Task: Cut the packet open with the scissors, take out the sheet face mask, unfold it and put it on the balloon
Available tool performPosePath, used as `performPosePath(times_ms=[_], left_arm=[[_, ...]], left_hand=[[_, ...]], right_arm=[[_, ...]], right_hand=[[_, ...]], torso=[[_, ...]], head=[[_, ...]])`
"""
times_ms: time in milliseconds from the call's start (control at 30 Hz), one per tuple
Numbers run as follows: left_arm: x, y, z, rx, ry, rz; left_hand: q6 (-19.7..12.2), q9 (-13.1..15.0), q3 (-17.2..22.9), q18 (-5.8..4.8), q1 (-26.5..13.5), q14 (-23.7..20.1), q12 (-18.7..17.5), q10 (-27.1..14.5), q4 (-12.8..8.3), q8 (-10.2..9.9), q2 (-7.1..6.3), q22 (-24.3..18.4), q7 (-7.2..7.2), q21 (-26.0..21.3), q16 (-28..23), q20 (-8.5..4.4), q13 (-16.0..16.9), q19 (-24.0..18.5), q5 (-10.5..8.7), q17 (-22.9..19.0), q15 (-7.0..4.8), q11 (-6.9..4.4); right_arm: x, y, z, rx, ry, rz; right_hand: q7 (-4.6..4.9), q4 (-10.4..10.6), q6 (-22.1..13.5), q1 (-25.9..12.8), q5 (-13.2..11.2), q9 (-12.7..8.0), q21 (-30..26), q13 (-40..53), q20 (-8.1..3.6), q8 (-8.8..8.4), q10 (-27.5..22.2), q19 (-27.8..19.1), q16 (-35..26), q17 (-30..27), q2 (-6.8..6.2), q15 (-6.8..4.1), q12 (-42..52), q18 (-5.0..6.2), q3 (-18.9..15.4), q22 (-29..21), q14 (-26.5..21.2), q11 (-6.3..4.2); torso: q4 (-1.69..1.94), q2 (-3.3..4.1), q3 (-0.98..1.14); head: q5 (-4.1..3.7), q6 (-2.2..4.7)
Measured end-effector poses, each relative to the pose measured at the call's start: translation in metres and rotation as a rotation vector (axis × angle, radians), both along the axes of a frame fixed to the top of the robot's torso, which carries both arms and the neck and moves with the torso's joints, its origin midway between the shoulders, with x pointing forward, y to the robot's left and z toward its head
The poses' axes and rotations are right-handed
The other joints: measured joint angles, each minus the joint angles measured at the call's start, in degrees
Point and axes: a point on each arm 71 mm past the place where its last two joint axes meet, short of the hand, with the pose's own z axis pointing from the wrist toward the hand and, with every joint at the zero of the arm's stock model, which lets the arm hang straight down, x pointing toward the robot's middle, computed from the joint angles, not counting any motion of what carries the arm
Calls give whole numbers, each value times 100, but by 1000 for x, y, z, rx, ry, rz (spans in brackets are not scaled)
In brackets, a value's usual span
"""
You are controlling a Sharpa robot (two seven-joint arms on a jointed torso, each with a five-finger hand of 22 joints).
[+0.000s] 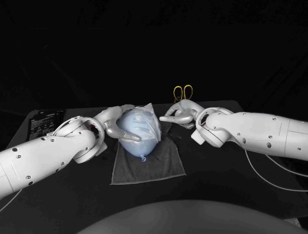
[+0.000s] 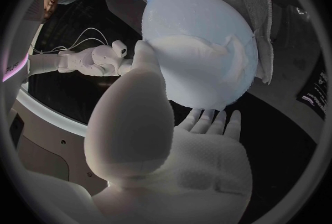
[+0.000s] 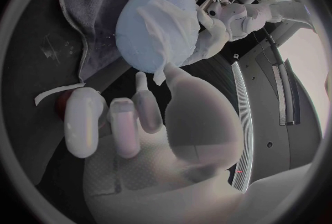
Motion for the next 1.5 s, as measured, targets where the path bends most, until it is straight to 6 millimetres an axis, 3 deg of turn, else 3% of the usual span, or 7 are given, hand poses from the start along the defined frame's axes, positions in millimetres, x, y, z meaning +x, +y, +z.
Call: performPosePath(times_ms=[67,233,267,500,667,833,1500], left_arm=[[-2,2,-1,2,3,0],[-4,7,-2,4,9,2],[-6,9,-3,6,13,3],[-8,10,-5,5,22,3],[-9,11,-5,5,24,5],[-8,12,-6,5,25,7],[-2,21,-12,22,33,36]], left_hand=[[0,0,0,0,0,0,0,21,0,0,0,0,0,0,0,0,-1,0,0,0,0,-21],[0,7,0,0,0,0,0,21,0,0,0,0,0,0,0,0,-1,0,0,0,0,-21],[0,6,0,0,14,0,0,21,0,0,-14,0,0,0,0,0,-1,0,0,0,0,-21],[-1,11,0,0,52,0,0,21,0,0,-2,0,0,0,0,0,-1,0,0,-1,0,-21],[-1,12,0,0,52,0,0,41,0,0,-2,0,0,0,0,0,-1,0,0,-1,0,-41],[-1,12,0,0,52,0,0,41,0,0,-2,0,0,0,0,0,-1,0,0,-1,0,-42],[21,21,0,0,126,20,28,84,0,29,-18,0,22,0,0,0,-6,0,-1,-2,-20,-40]], right_arm=[[-2,3,-2,5,8,-2],[-4,11,-4,13,17,-5],[-5,13,-4,15,18,-5],[-6,20,-4,25,18,-11],[-7,22,-3,31,15,-14],[-5,24,-4,28,18,-16],[0,11,-11,-20,46,-27]], right_hand=[[-84,115,87,-3,0,87,42,-2,-16,185,42,-12,0,1,3,-21,35,0,-122,-1,-20,-54],[-191,184,195,-212,0,331,118,-3,-160,674,127,-8,-1,3,212,-86,100,0,-505,-2,-81,-181],[-216,186,171,-271,0,413,138,-3,-200,833,158,-10,2,3,272,-135,112,0,-634,-2,-50,-211],[-304,193,119,-460,0,591,190,1,-251,1176,238,-2,34,3,460,-159,215,-1,-1018,-1,-73,-292],[-316,192,107,-503,0,638,224,2,-263,1265,280,-13,34,2,508,-178,289,-2,-1145,1,-90,-334],[-344,171,79,-303,0,674,246,2,-289,1356,320,-2,59,-1,701,-232,330,-3,-1233,2,-41,-374],[-381,146,75,323,0,689,291,3,-325,1462,381,-7,82,1,785,-250,439,-6,-1538,-1,-58,-394]], torso=[[5,3,0],[8,5,-3],[10,6,-5],[15,7,-10],[5,7,-12],[3,3,-11],[-2,5,-8]], head=[[-8,0],[-10,0],[-10,0],[3,0],[15,0],[7,0],[-7,0]])
